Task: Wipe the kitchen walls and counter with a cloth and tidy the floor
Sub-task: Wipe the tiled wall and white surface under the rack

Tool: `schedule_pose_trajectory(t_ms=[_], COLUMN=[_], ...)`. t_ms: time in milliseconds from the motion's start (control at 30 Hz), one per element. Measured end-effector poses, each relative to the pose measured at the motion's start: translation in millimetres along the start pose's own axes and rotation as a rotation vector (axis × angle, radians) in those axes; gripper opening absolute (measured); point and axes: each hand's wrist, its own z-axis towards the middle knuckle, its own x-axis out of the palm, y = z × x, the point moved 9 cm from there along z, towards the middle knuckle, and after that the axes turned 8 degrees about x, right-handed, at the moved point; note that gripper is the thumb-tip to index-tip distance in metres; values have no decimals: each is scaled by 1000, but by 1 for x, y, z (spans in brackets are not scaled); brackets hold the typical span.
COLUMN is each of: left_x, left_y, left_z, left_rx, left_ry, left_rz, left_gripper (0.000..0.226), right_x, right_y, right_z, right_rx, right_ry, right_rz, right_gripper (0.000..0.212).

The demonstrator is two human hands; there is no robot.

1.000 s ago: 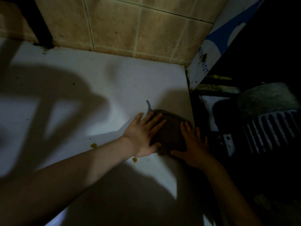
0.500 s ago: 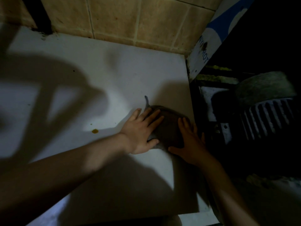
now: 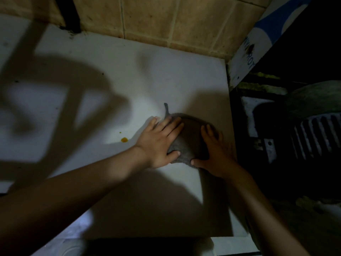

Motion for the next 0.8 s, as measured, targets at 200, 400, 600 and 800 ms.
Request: schedule_pose_trajectory(t_ms=[200, 400, 600, 800], left_x=[0, 0, -2, 0], left_y=[27, 51, 72, 90], left_z=[-20, -39, -57, -79], left_rx=[-66, -136, -189, -255], left_ry=[-2, -5, -26, -41], left_rz=[27, 48, 13, 4], left_gripper=[94, 93, 92, 89], right_x=[2, 0, 0, 2], right_y=[35, 68, 95, 123], right_z=[7, 14, 20, 22], right_rx=[-73, -154, -239, -287], right_ry=[22, 16, 14, 41], right_rz=[-23, -62, -100, -125], right_gripper=[111, 111, 111, 109])
